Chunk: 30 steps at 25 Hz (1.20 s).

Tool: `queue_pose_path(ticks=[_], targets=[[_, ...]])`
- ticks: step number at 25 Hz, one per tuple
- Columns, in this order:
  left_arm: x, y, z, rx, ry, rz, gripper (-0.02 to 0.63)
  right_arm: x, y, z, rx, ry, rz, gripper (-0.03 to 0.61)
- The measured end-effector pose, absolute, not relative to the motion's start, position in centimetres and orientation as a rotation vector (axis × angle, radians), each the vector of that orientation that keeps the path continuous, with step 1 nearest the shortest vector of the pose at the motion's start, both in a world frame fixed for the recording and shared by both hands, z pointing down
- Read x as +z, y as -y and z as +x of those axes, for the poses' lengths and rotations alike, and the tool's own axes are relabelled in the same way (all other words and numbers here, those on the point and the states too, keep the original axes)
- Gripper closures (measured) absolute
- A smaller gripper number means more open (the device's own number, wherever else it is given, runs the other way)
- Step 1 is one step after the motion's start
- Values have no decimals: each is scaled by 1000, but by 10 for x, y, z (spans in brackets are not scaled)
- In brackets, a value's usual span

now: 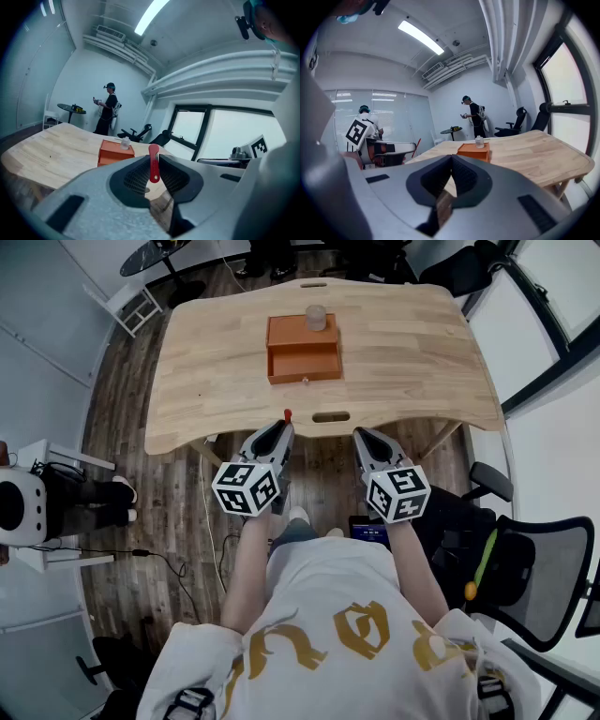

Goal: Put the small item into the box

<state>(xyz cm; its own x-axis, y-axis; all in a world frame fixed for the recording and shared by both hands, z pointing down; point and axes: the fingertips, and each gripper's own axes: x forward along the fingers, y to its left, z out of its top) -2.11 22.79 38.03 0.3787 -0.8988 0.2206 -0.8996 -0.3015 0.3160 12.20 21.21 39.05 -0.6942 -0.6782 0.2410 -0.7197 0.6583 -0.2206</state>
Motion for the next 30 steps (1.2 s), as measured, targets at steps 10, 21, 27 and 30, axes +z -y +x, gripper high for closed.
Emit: queue_pose_path(ticks=[10,21,27,30], targets=[[375,-231,-14,72,1581,2287,557,389,-212,135,493,2739,1192,568],[378,-233,-33,61,1633,2225,557,398,-202,135,544,2726,1182,568],[392,-207,-42,43,1627,2190,557,411,-173,122,548,2705,1137,568],[397,-181,-48,33,1615,2184,557,415,-150,117,551,2692,1139,568]])
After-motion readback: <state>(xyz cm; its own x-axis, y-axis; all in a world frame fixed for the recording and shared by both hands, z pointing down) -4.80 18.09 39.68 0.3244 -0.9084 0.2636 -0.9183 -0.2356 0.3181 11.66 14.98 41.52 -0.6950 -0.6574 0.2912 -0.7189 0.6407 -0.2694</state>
